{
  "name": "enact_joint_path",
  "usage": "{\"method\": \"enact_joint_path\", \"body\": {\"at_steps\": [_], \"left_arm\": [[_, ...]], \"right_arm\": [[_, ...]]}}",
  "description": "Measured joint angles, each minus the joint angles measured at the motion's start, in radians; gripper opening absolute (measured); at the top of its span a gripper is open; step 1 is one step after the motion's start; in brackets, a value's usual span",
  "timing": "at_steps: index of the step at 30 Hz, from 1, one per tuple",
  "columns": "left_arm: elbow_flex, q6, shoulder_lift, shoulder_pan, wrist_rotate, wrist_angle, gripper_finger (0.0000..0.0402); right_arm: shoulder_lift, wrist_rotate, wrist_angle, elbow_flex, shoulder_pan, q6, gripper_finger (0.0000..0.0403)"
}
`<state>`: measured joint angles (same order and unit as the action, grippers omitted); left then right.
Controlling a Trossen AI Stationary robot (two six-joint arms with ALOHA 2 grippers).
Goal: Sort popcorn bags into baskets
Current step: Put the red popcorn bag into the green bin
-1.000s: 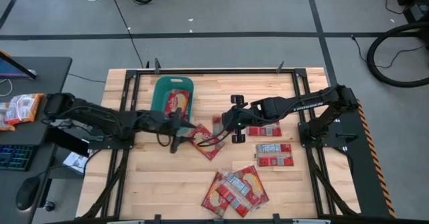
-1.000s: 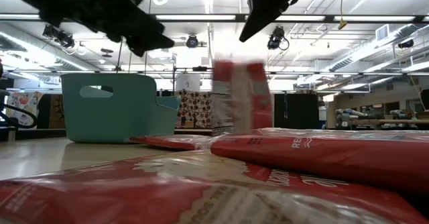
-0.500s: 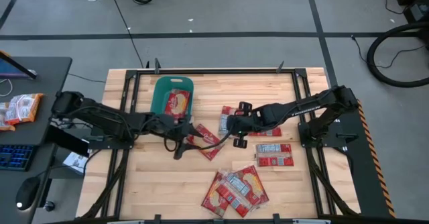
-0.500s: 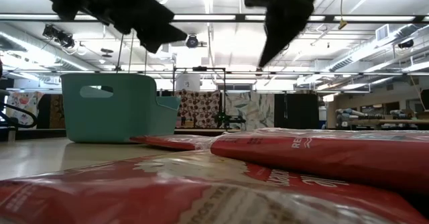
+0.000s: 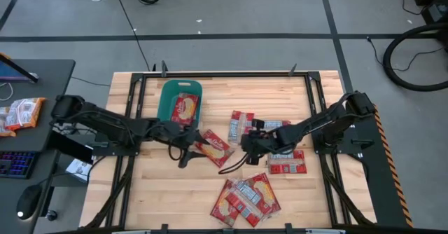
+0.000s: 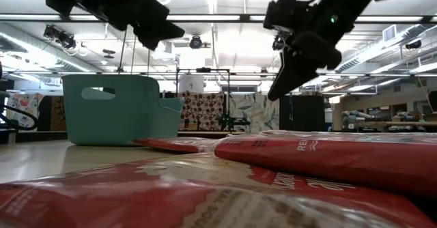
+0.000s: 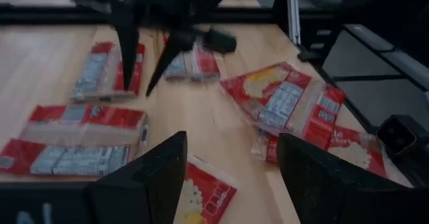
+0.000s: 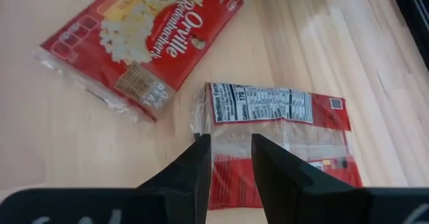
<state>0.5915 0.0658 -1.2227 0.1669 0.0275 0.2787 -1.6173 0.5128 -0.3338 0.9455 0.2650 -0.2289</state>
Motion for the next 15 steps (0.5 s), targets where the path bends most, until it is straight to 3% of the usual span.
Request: {"method": "enact_joint_path", "body": {"at_steps": [6,15], "left_arm": [[0.000,-0.034,0.102,0.001,-0.073,-0.055,0.0235],[-0.002,-0.051,0.208,0.001,-0.139,-0.195,0.0235]], "right_arm": [[-0.054,0.038,0.067,-0.023,0.011,0.002,0.0112],[-0.263,0.079,0.035,0.104,0.011,0.051,0.0115]]}}
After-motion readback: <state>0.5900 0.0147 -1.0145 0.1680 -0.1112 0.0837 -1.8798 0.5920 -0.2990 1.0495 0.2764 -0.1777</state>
